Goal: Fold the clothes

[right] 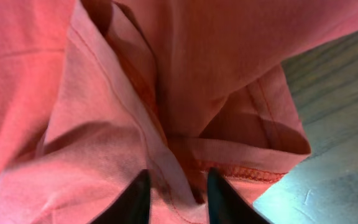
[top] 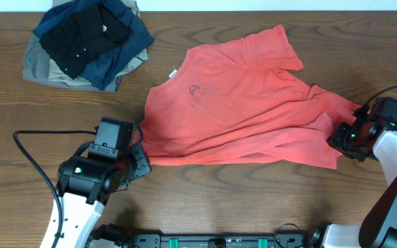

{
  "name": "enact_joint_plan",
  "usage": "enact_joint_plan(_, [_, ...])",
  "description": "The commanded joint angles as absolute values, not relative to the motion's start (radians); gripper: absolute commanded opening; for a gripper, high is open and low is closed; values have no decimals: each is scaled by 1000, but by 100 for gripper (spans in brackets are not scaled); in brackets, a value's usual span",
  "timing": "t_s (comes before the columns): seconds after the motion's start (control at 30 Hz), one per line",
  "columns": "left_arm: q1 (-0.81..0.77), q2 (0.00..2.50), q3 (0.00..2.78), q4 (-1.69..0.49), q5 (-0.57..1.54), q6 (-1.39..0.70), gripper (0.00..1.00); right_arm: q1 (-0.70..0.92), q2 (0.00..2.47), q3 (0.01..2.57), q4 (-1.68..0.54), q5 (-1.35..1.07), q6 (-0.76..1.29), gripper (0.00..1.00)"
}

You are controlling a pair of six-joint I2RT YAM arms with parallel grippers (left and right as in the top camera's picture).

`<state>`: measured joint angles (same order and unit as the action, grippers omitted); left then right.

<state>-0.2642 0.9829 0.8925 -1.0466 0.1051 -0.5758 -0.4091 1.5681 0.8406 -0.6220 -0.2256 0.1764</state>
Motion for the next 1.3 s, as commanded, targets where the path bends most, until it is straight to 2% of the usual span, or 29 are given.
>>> enact_joint_plan(0.0, [-266, 987, 904, -1046, 97, -570, 6, -412, 1576, 835, -617, -237, 174, 22])
enact_joint_plan(0.23, [-266, 987, 904, -1046, 86, -570, 6, -412, 1576, 838, -616, -237, 174, 14])
enact_joint_plan(0.4, [-266, 987, 904, -1046, 86, -570, 6, -412, 1576, 852, -631, -237, 174, 17])
enact_joint_plan(0.6, [-266, 987, 904, -1046, 86, -570, 6, -412, 1575, 857, -646, -237, 174, 7])
enact_joint_plan(0.73, [-266, 987, 904, -1046, 86, -570, 6, -412, 1575, 857, -649, -237, 174, 8])
enact_joint_plan(0.97, [-266, 987, 904, -1046, 86, -570, 6, -412, 1575, 859, -654, -237, 174, 16])
enact_joint_plan(1.27, [-266, 987, 904, -1046, 86, -570, 6, -412, 1575, 897, -715, -237, 170, 12])
